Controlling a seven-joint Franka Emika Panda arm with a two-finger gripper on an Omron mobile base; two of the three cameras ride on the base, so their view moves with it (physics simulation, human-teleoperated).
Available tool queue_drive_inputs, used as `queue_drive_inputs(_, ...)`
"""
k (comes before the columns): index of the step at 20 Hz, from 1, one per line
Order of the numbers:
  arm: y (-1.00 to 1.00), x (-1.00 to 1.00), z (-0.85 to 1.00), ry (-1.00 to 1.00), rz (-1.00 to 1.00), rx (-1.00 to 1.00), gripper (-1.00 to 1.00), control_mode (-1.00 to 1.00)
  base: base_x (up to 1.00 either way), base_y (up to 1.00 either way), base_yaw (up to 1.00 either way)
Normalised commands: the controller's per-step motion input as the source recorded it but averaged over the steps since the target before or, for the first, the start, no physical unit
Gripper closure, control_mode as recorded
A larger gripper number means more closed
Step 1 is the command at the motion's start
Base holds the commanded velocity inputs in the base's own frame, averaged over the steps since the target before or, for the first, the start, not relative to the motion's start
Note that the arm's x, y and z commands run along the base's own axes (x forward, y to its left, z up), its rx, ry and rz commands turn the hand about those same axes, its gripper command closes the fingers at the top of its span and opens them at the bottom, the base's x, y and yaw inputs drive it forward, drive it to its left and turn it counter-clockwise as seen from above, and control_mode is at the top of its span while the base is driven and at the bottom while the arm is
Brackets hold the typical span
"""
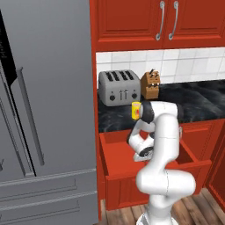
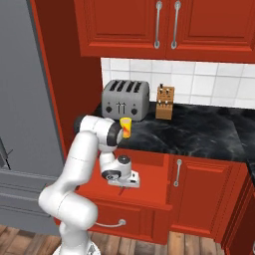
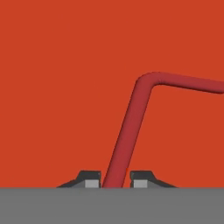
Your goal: Pick up the straw from the left drawer and put it inside the smoothie cup.
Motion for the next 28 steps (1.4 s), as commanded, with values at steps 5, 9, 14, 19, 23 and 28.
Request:
queue_drive_inputs(5,0.0,0.0,-0.04,-0.03,0.0,0.0,1.0,-1.0,0.0,0.0,0.0)
queue_drive_inputs(9,0.0,-0.13,0.32,-0.16,0.01,0.0,1.0,-1.0,0.0,0.0,0.0)
queue_drive_inputs(14,-0.01,-0.22,0.78,-0.24,0.0,0.0,1.0,-1.0,0.0,0.0,0.0)
queue_drive_inputs(19,-0.09,-0.26,0.86,-0.25,0.0,0.0,1.0,-1.0,0.0,0.0,0.0)
queue_drive_inputs(23,-0.18,-0.32,0.8,-0.15,0.0,0.0,1.0,-1.0,0.0,0.0,0.0)
queue_drive_inputs(28,-0.28,-0.41,0.68,-0.1,0.0,0.0,1.0,-1.0,0.0,0.0,0.0)
